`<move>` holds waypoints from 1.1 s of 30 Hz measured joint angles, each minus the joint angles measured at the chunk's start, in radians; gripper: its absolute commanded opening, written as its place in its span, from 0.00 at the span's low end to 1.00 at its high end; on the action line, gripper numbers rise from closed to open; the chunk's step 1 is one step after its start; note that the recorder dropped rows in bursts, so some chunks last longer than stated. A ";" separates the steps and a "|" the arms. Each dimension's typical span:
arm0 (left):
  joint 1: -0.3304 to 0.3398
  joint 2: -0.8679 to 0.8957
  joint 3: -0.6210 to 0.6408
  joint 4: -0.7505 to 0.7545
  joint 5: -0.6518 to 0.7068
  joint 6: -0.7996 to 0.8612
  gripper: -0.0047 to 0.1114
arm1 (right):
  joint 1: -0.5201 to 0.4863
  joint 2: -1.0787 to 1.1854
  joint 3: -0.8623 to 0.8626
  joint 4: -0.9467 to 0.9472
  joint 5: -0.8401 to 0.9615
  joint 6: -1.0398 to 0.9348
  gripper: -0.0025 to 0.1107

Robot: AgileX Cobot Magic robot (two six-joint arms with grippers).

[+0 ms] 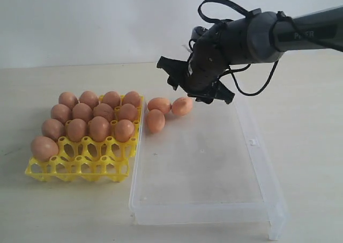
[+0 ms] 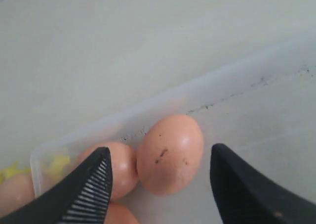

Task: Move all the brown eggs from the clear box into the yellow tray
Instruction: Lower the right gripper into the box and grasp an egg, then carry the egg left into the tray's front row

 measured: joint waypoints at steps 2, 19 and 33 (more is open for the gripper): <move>0.000 0.000 0.000 0.000 0.000 0.000 0.04 | -0.009 0.033 0.000 0.000 -0.028 0.054 0.52; 0.000 0.000 0.000 0.000 0.000 0.000 0.04 | -0.020 0.114 -0.015 -0.022 -0.113 0.028 0.02; 0.000 0.000 0.000 0.000 0.000 0.000 0.04 | 0.163 -0.059 0.072 0.369 -0.446 -1.146 0.02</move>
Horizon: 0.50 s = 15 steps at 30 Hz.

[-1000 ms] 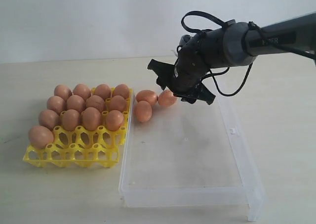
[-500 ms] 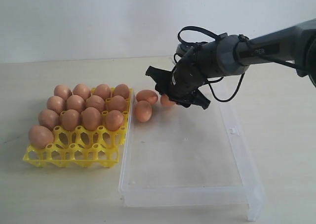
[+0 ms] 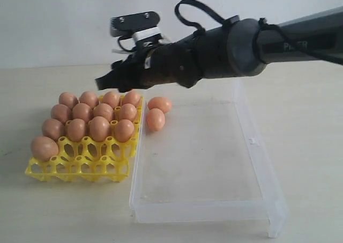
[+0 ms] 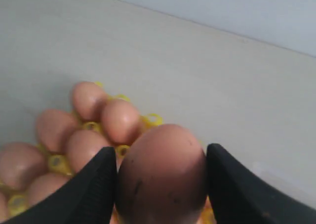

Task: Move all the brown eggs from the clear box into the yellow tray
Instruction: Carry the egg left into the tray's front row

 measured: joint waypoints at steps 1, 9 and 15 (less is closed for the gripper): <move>0.000 0.000 0.000 0.000 0.000 0.000 0.04 | 0.025 0.000 0.005 0.028 -0.030 -0.031 0.02; 0.000 0.000 0.000 0.000 0.000 0.000 0.04 | 0.163 0.050 0.013 0.077 -0.187 -0.099 0.02; 0.000 0.000 0.000 0.000 0.000 0.000 0.04 | 0.214 0.116 0.013 0.073 -0.205 -0.102 0.02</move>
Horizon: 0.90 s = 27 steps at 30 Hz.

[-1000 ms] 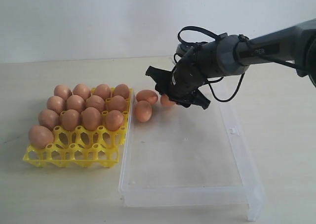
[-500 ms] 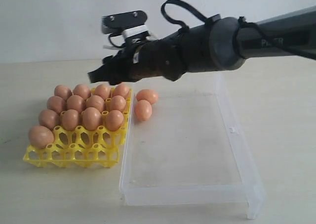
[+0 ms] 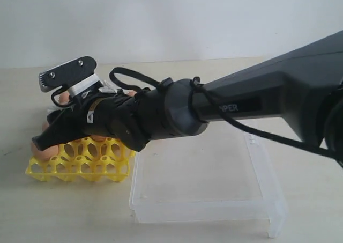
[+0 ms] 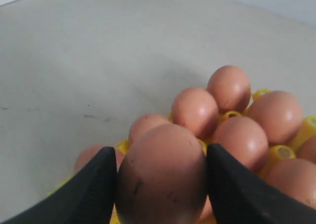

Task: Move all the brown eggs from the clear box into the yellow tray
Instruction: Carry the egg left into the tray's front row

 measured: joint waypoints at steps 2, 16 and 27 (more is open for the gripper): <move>0.000 0.000 0.000 0.000 0.000 0.000 0.04 | 0.006 0.016 0.002 0.000 0.000 -0.009 0.02; 0.000 0.000 0.000 0.000 0.000 0.000 0.04 | 0.014 0.060 0.006 0.000 -0.031 -0.051 0.03; 0.000 0.000 0.000 0.000 0.000 0.000 0.04 | 0.015 0.070 0.006 -0.023 -0.047 -0.053 0.44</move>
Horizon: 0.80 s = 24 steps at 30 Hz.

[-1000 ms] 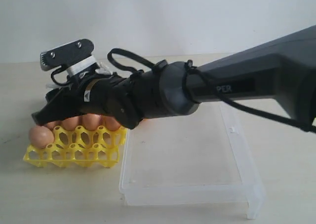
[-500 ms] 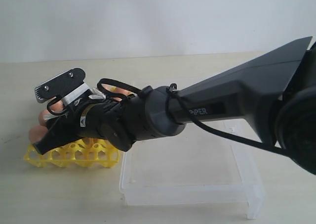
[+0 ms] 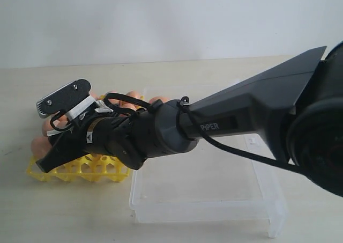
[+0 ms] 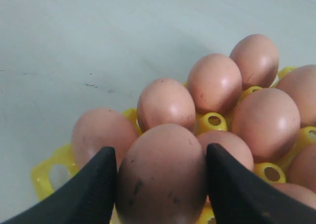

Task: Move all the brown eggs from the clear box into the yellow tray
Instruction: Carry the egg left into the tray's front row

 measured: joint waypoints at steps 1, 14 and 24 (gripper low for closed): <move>0.000 0.000 0.000 0.000 0.000 0.000 0.04 | 0.000 0.000 0.000 0.000 0.000 0.000 0.52; 0.000 0.000 0.000 0.000 0.000 0.000 0.04 | 0.004 -0.166 0.000 -0.003 0.259 -0.219 0.54; 0.000 0.000 0.000 0.000 0.000 0.000 0.04 | -0.160 -0.333 -0.020 -0.181 0.714 0.467 0.52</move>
